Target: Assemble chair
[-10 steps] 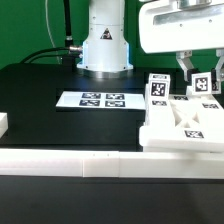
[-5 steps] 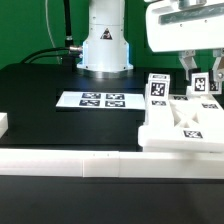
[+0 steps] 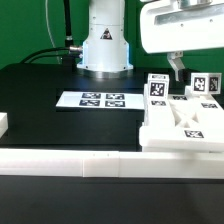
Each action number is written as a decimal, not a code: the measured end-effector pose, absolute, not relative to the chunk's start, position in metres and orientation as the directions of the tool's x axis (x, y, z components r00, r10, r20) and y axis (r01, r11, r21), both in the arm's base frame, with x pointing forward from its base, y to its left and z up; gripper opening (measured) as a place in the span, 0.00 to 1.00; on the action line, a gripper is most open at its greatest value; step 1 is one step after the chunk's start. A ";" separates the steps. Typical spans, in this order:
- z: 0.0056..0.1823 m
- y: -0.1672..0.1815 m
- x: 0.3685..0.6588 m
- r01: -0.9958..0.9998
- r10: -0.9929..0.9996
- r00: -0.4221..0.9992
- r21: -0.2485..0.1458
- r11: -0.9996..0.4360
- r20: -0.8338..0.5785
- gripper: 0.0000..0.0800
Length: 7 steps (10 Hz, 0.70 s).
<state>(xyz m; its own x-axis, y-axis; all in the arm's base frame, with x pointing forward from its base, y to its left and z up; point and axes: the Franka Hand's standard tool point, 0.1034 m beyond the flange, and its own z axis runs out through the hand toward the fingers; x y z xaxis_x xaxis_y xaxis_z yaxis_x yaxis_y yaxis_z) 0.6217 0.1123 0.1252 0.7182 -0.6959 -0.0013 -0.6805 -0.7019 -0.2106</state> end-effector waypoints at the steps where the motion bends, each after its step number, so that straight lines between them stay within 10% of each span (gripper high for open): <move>1: 0.125 0.112 0.622 -0.611 -0.628 0.778 -0.209 -0.763 0.019 0.81; 7: 0.122 0.123 0.622 -0.021 -0.040 0.986 -0.120 -0.993 0.159 0.81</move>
Offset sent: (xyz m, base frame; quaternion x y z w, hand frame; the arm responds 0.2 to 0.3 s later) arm -0.0018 0.0125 -0.0033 0.0008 0.0283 -0.2879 0.9572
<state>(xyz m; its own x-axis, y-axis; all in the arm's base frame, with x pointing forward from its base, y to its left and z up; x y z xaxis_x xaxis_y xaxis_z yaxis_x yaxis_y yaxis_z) 0.6219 0.1232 0.1218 0.9864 -0.0402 0.1595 -0.0211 -0.9926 -0.1199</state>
